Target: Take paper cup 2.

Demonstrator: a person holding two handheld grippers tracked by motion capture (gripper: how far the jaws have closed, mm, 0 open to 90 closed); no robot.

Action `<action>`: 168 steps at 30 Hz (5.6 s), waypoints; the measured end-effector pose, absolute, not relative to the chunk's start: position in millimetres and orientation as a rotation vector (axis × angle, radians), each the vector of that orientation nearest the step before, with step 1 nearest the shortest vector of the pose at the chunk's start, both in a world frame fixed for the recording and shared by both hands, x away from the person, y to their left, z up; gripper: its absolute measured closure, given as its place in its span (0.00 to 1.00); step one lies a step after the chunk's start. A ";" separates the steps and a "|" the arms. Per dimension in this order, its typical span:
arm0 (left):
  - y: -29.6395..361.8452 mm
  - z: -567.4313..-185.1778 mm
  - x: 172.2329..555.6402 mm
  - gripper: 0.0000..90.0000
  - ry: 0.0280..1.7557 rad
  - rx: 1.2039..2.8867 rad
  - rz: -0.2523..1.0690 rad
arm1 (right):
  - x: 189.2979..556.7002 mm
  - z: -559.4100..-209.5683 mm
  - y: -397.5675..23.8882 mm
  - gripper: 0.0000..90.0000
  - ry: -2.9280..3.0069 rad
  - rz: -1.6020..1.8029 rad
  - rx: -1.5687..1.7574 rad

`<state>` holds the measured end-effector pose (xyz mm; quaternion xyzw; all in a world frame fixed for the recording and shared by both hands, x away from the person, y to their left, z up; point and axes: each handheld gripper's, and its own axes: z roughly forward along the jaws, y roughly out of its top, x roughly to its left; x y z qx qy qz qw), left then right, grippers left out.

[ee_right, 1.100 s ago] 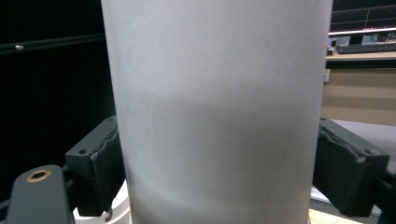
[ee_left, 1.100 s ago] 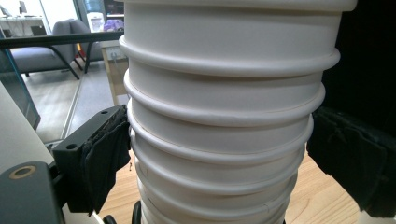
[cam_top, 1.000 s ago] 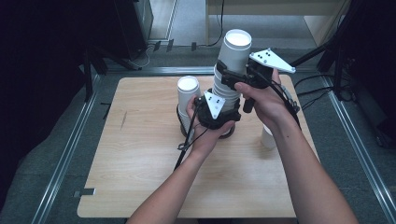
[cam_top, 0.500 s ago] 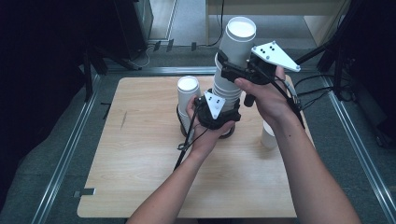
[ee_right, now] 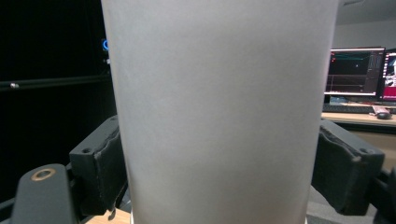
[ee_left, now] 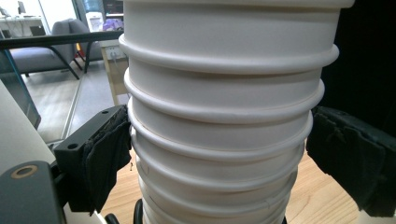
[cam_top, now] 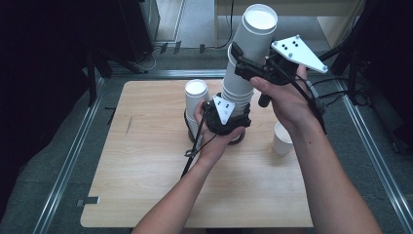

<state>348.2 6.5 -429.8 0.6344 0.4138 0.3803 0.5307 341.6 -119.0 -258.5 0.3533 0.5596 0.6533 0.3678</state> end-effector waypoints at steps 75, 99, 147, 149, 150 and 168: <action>63.2 -438.5 231.1 0.02 0.938 1.632 0.669 | 227.0 -433.9 -175.2 0.17 1.568 1.454 0.845; 76.2 -453.8 221.8 0.02 0.827 1.723 0.496 | 227.6 -480.9 -155.1 0.17 1.617 1.136 0.648; 66.3 -457.7 217.4 0.08 0.740 1.796 0.361 | 213.0 -506.6 -126.3 0.17 1.706 0.959 0.247; 66.6 -457.3 217.2 0.09 0.740 1.793 0.363 | 212.9 -507.0 -126.1 0.17 1.707 0.960 0.241; 66.7 -457.1 217.0 0.12 0.739 1.794 0.365 | 212.5 -507.4 -125.6 0.17 1.709 0.964 0.241; 62.8 -457.9 214.0 0.23 0.715 1.811 0.361 | 208.7 -507.7 -125.6 0.17 1.742 0.986 0.170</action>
